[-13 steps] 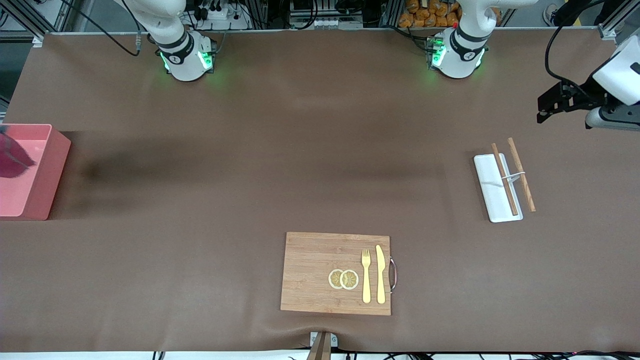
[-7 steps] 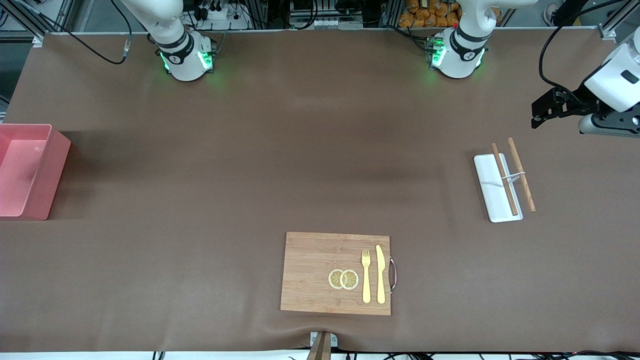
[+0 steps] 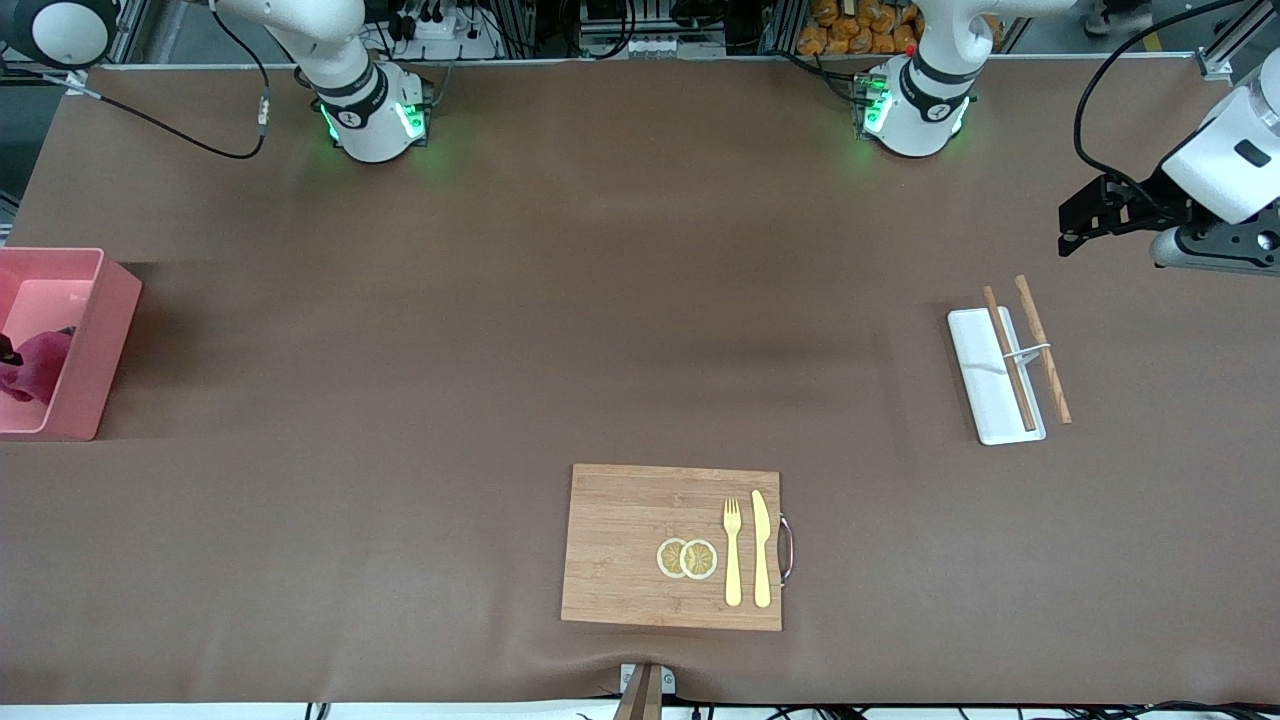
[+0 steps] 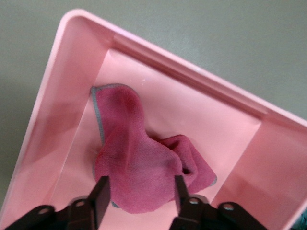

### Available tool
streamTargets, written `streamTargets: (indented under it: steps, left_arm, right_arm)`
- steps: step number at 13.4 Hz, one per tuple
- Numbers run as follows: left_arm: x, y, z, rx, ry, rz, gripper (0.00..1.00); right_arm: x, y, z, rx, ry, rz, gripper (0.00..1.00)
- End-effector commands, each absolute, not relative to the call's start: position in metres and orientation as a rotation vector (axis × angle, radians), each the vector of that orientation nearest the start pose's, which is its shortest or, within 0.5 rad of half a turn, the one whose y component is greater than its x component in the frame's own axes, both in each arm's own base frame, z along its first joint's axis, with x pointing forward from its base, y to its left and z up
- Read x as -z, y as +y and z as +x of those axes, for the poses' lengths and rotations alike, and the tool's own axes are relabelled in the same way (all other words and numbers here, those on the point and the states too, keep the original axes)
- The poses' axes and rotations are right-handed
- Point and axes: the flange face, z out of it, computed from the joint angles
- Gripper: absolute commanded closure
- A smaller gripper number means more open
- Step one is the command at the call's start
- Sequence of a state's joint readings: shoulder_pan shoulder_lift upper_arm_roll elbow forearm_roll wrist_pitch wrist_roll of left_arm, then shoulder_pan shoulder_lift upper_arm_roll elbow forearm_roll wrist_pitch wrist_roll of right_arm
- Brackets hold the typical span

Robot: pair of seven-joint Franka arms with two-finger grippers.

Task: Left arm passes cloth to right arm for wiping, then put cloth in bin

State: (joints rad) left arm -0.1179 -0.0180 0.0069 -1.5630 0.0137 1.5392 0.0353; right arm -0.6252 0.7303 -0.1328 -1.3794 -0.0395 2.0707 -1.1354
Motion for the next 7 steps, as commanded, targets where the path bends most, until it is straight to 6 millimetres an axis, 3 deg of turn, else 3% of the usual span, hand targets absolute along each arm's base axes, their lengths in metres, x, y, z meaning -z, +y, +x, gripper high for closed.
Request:
streamTargets:
  steps: [1,3,5,7]
  left_arm:
    - [-0.637,-0.058,0.542,0.005,0.232,-3.121,0.0]
    - [-0.638,-0.058,0.541,0.008,0.232,-3.121,0.0]
    - [-0.639,-0.057,0.542,0.02,0.23,-3.12,0.0]
    - [-0.638,-0.056,0.542,0.015,0.23,-3.12,0.0]
  right_arm:
    - [-0.315,-0.477,0.549,-0.167,-0.7,-3.08,0.0]
    - [-0.358,-0.451,0.57,-0.195,-0.743,-3.05,0.0]
    - [-0.385,-0.419,0.585,-0.219,-0.788,-3.008,0.0]
    - [-0.411,-0.368,0.61,-0.181,-0.752,-3.021,0.0]
